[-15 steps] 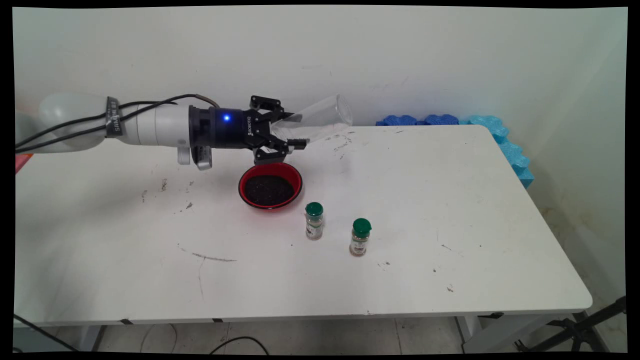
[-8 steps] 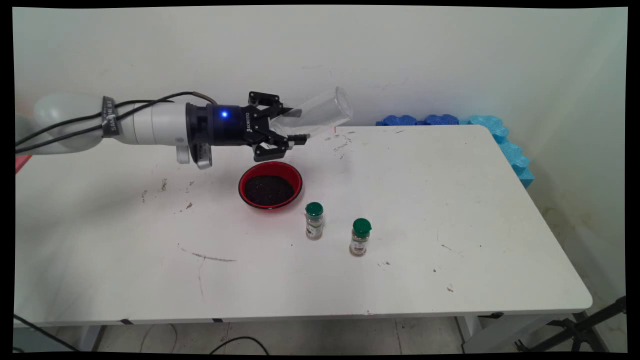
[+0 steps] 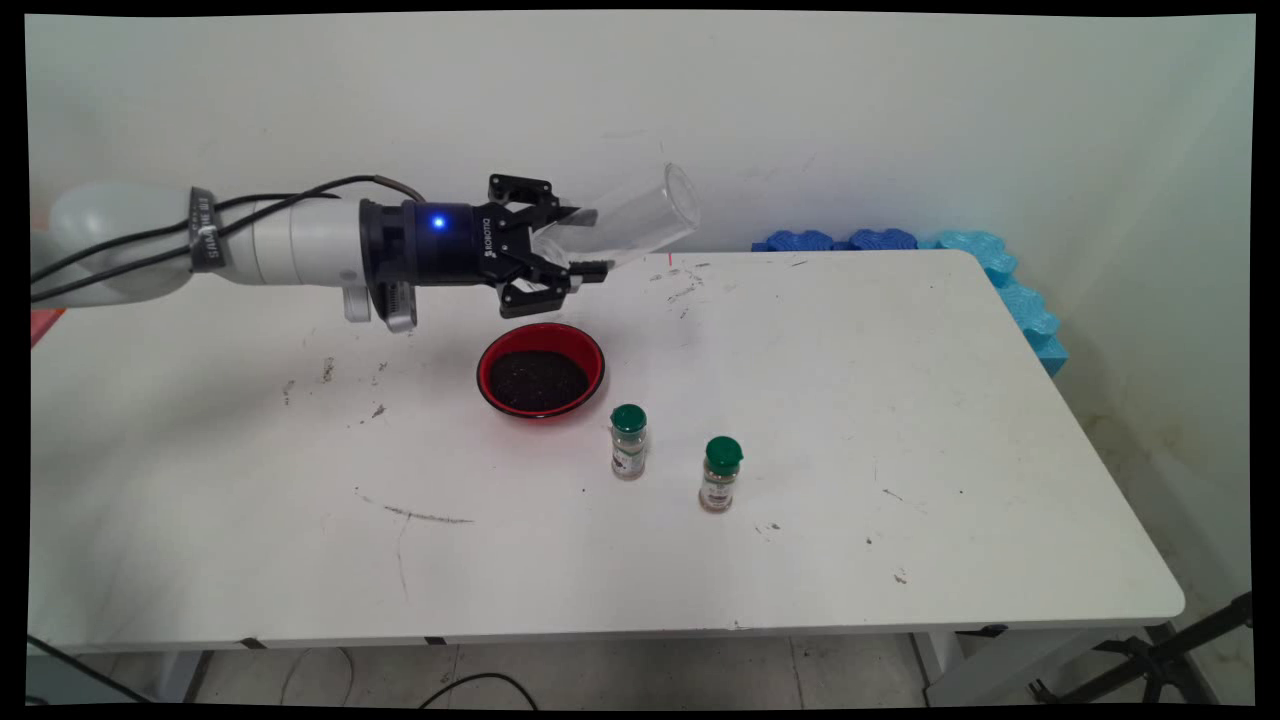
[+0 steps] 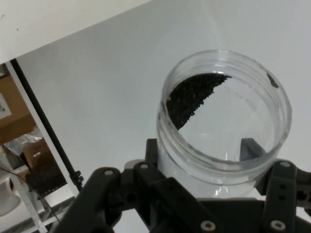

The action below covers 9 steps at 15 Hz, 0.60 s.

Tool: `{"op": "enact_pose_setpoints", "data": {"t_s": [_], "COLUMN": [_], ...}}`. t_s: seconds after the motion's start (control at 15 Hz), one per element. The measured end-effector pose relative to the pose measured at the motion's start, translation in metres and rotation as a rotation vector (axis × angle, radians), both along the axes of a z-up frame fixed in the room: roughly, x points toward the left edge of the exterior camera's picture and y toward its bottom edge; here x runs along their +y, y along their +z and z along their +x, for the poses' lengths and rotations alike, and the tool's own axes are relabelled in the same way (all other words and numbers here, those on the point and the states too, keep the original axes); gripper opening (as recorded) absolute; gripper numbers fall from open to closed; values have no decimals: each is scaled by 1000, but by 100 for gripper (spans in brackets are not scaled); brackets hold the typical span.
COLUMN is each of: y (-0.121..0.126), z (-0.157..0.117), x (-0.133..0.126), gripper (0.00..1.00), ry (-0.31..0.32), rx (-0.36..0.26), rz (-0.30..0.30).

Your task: Pour the black seasoning powder in the red bowl

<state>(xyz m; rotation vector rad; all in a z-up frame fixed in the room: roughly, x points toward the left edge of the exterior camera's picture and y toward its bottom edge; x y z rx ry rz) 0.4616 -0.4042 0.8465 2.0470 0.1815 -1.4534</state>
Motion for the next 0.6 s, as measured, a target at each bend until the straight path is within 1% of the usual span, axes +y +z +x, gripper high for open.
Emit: {"op": "enact_pose_setpoints", "data": {"t_s": [0.27, 0.47, 0.6], "y": [3, 10, 14], "z": [4, 9, 14], "x": [1, 0, 0], "gripper": [0, 0, 0], "ry": [-22, -59, -102], "rx": [-47, -123, -201], "rz": [-48, -130, -203]}}
